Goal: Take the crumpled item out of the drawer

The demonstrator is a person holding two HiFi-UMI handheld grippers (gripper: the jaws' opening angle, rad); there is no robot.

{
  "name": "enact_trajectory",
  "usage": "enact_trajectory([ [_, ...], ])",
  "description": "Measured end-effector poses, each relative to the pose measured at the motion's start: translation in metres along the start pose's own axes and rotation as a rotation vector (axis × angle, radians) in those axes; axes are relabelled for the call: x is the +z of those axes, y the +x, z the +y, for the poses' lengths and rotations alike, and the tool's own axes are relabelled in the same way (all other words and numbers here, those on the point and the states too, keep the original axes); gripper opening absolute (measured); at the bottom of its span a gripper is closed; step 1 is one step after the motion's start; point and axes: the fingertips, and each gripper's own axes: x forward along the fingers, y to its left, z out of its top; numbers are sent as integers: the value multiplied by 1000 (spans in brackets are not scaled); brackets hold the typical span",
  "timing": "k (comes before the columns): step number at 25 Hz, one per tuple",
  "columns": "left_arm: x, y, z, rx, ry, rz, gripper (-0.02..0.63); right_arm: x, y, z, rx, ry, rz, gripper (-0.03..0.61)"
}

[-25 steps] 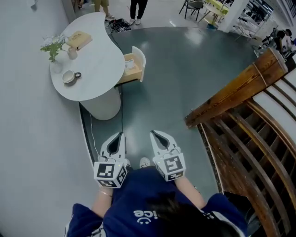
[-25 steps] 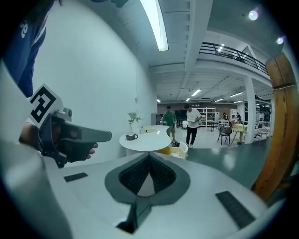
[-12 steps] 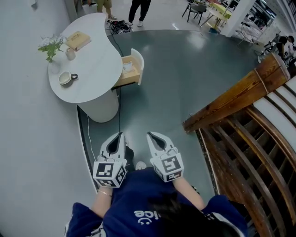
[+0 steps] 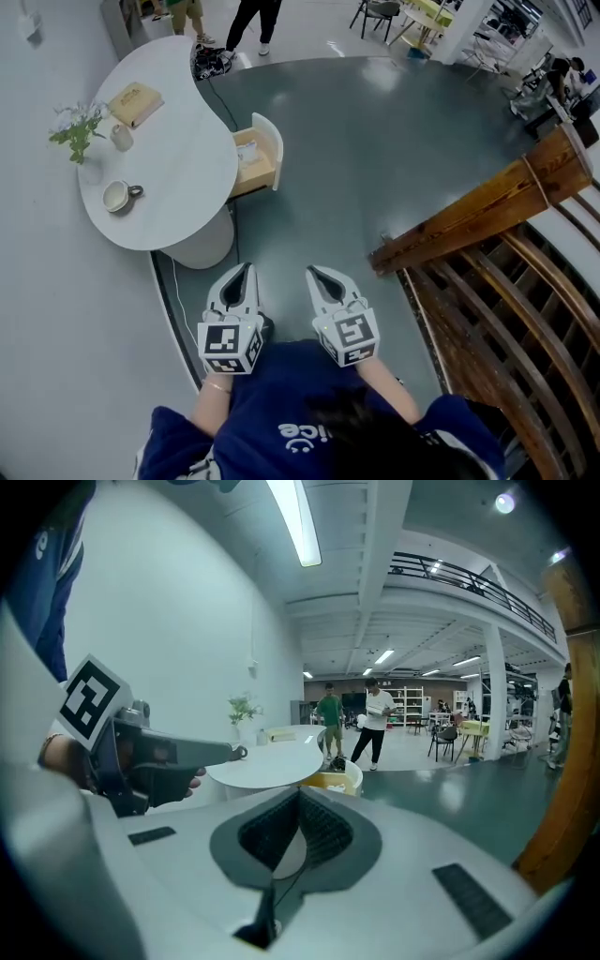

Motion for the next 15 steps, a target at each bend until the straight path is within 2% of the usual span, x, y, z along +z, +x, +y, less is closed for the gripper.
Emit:
enact_trajectory([
  [10,21,63,61,-37,-48,24,5,16,72,-16,-64,-6,44,8],
  [15,30,93,81,-61,-17,60,5,43,98,-30,-144,25,23,8],
])
